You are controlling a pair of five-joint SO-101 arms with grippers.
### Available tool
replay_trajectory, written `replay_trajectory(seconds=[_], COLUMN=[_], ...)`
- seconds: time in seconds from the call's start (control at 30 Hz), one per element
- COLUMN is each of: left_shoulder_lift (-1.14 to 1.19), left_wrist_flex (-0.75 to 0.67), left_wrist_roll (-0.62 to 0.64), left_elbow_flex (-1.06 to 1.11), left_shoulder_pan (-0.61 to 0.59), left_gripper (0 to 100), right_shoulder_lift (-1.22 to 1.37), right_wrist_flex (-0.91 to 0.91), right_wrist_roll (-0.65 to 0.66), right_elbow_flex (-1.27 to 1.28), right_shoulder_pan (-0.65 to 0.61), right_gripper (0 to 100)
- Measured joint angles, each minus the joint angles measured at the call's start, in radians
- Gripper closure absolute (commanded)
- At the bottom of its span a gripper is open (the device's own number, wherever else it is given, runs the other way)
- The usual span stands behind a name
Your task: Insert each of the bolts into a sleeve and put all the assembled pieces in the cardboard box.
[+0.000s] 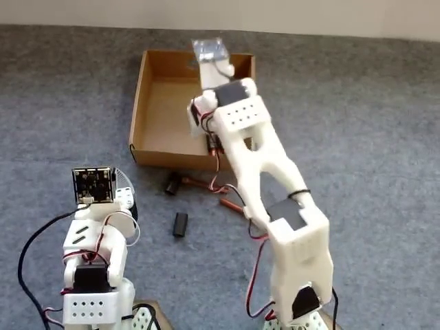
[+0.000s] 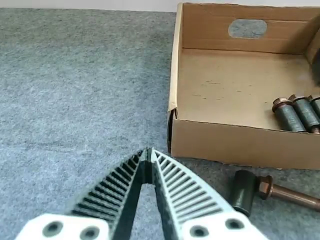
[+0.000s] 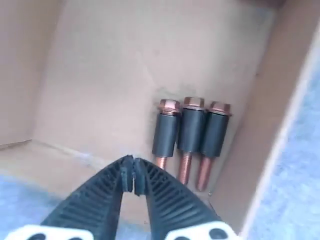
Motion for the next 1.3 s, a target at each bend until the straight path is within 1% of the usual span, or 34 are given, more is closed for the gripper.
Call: replay_trajectory(seconds=[0.13,0.37,0.6,0.77,0.9,0.97,1.1,1.17,1.3], left_shoulder_lift=[0.000,0.000,0.000,0.000,0.000,0.000,0.000,0.000,0.000], left_wrist_flex=[0.000,0.000,0.000,0.000,0.000,0.000,0.000,-0.011,-0.021], left_wrist_roll=[0.000,0.000,0.000,0.002,0.069,0.109,0.180,0.187,0.190], left_elbow_flex=[0.000,0.000,0.000,0.000,0.000,0.000,0.000,0.000,0.000], left_shoulder_pan=[-0.011,-0.106,-0.106,-0.147,-0.207,-0.245,-0.316,-0.328,-0.331], left_gripper=[99,99,99,99,91,88,88,88,88], right_shoulder_lift=[-0.072,-0.106,-0.273,-0.368,-0.416,-0.443,-0.528,-0.586,-0.729], right_wrist_flex=[0.040,0.166,0.272,0.367,0.387,0.388,0.385,0.333,0.152], right_wrist_roll=[0.000,0.000,0.000,0.000,0.000,0.000,-0.012,-0.012,-0.012], right_elbow_flex=[-0.009,-0.014,-0.015,-0.015,-0.002,0.046,0.230,0.359,0.683], right_shoulder_pan=[0.005,0.003,0.003,-0.029,-0.080,-0.107,-0.166,-0.186,-0.233], right_gripper=[99.0,98.9,98.9,98.9,98.8,97.8,88.2,84.7,85.8])
